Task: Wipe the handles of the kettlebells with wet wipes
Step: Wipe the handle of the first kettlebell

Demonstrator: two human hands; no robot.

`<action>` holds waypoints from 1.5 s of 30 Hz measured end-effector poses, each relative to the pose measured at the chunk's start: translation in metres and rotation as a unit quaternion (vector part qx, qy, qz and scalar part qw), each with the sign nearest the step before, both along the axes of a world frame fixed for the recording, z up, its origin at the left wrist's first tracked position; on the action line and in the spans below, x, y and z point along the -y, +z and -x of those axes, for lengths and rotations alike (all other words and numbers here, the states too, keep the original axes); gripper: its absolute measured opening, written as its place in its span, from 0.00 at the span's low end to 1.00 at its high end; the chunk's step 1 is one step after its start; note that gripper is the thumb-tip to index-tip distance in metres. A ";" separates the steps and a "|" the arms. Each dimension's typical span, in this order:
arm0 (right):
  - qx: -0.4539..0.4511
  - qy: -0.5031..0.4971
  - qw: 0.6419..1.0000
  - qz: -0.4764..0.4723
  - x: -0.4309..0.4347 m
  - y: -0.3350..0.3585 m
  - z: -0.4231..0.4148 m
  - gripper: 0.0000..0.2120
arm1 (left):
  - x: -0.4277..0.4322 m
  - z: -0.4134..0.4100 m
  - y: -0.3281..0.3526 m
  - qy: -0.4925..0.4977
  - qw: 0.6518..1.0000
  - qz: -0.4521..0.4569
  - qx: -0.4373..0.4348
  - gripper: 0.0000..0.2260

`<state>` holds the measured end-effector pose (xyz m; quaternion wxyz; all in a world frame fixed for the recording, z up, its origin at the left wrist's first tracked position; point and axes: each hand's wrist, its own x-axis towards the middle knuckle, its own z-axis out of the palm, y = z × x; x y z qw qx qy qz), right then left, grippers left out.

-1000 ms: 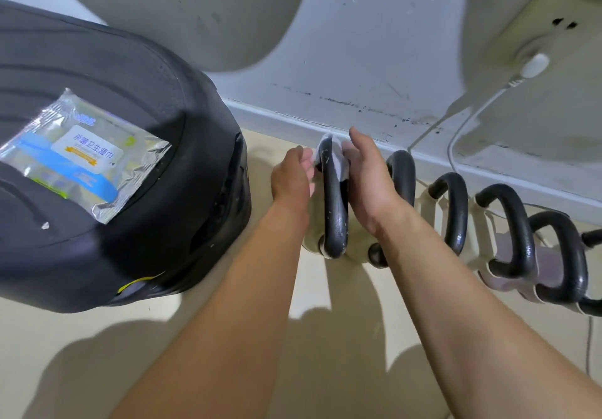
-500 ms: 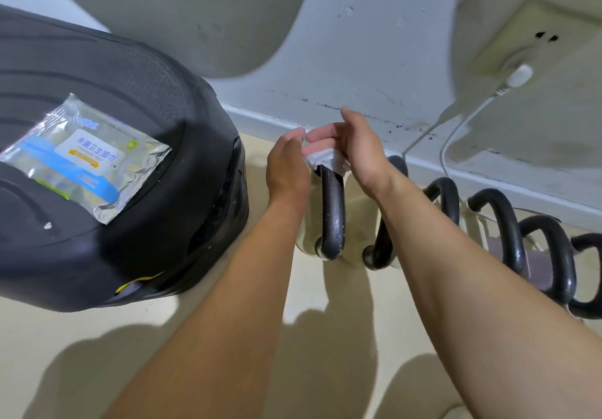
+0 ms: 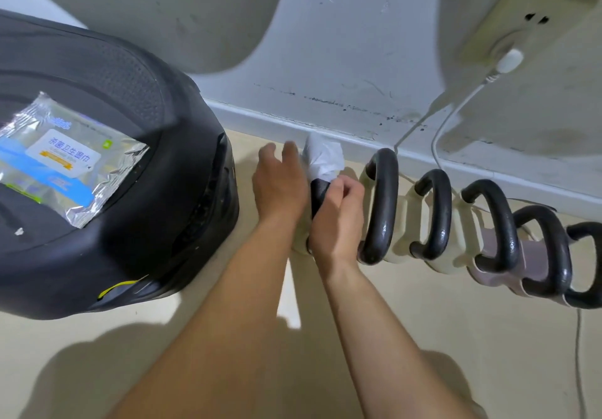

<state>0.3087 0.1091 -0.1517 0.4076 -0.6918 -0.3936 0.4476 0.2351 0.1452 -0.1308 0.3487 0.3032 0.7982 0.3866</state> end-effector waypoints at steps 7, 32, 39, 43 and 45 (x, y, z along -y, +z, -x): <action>0.014 -0.003 0.999 0.047 0.004 -0.003 -0.001 0.15 | -0.038 -0.014 0.024 -0.101 0.973 0.040 0.202 0.25; 0.004 0.012 0.999 0.043 0.004 0.003 -0.008 0.17 | 0.022 -0.016 0.001 -0.084 0.988 0.035 0.125 0.18; 0.063 0.124 0.983 0.122 0.029 0.041 -0.034 0.13 | 0.080 -0.008 0.034 -0.032 0.994 0.048 0.091 0.10; 0.030 0.173 0.980 0.092 0.068 0.073 -0.056 0.09 | 0.111 -0.014 0.078 0.001 0.983 0.058 0.173 0.11; -0.034 0.187 0.976 0.106 0.083 0.097 -0.068 0.09 | 0.128 -0.020 0.101 -0.028 0.970 0.044 0.236 0.12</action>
